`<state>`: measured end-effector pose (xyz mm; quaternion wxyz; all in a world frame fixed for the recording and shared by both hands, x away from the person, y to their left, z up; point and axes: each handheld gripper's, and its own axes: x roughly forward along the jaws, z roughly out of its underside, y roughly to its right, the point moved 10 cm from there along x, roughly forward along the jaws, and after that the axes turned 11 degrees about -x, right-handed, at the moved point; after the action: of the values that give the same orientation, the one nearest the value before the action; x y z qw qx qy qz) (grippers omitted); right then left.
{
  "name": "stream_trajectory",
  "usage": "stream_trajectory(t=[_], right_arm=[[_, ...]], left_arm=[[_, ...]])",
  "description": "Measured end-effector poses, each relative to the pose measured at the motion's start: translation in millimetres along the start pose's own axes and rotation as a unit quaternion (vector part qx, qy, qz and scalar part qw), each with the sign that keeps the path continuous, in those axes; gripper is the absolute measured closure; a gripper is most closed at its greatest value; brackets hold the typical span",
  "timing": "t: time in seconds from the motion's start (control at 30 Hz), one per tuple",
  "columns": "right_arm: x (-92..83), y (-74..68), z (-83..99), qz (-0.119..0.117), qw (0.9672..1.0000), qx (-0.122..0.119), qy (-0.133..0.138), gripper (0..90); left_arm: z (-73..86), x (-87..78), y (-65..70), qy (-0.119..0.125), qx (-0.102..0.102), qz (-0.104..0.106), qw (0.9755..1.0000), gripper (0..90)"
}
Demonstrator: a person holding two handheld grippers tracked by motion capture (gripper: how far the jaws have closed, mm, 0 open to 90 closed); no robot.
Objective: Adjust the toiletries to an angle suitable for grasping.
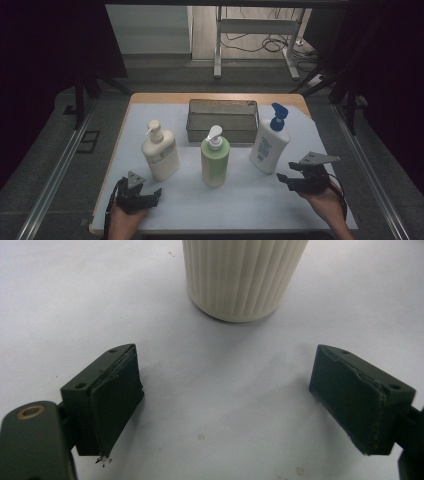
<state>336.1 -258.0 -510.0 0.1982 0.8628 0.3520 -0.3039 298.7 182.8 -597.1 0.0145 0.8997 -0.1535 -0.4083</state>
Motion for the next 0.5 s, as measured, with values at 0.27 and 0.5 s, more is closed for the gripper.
stream_trajectory(t=[0.27, 0.5], right_arm=[[-5.1, 6.9, -14.1, 0.005, 0.9999, 0.002, 0.012, 29.9], [-5.0, 13.0, -27.3, 0.006, 0.9998, 0.003, 0.017, 26.2]], left_arm=[[0.1, -0.1, -0.2, -0.001, 0.001, 0.000, 1.0000, 13.0], [0.1, -0.1, -0.2, 0.000, 0.001, 0.000, 1.0000, 13.0]])
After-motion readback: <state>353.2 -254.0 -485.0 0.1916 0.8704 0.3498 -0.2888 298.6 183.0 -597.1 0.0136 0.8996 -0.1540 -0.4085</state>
